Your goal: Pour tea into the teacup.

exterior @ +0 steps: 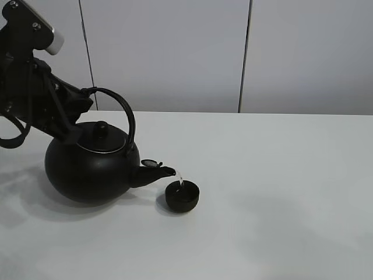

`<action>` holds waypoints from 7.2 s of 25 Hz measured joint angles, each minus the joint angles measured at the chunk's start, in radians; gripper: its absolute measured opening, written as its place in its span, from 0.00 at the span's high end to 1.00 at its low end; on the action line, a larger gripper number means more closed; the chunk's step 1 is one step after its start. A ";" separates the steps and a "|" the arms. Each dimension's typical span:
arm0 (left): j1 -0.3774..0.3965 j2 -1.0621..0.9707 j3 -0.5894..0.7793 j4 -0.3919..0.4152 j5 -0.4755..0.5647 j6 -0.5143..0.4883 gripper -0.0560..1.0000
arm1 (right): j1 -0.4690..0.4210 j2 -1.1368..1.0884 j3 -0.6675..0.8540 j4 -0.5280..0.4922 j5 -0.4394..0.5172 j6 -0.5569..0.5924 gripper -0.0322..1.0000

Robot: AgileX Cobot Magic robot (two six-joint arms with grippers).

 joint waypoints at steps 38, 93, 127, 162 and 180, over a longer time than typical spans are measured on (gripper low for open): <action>0.218 -0.011 0.211 -0.006 -0.374 -0.416 0.82 | 0.000 0.000 0.000 0.000 0.002 0.000 0.41; 0.247 0.056 0.398 -0.008 -0.614 -0.331 0.66 | 0.000 0.000 0.000 0.000 0.001 0.000 0.41; 0.345 -0.017 0.215 -0.152 -0.439 -0.408 0.66 | 0.000 0.000 0.000 0.000 0.000 0.000 0.41; 0.671 -0.764 -0.466 -0.357 1.377 -0.163 0.66 | 0.000 0.000 0.001 0.000 0.002 0.000 0.41; 0.671 -1.651 -0.295 -0.587 1.799 -0.104 0.66 | 0.000 0.000 0.001 0.000 0.000 0.000 0.41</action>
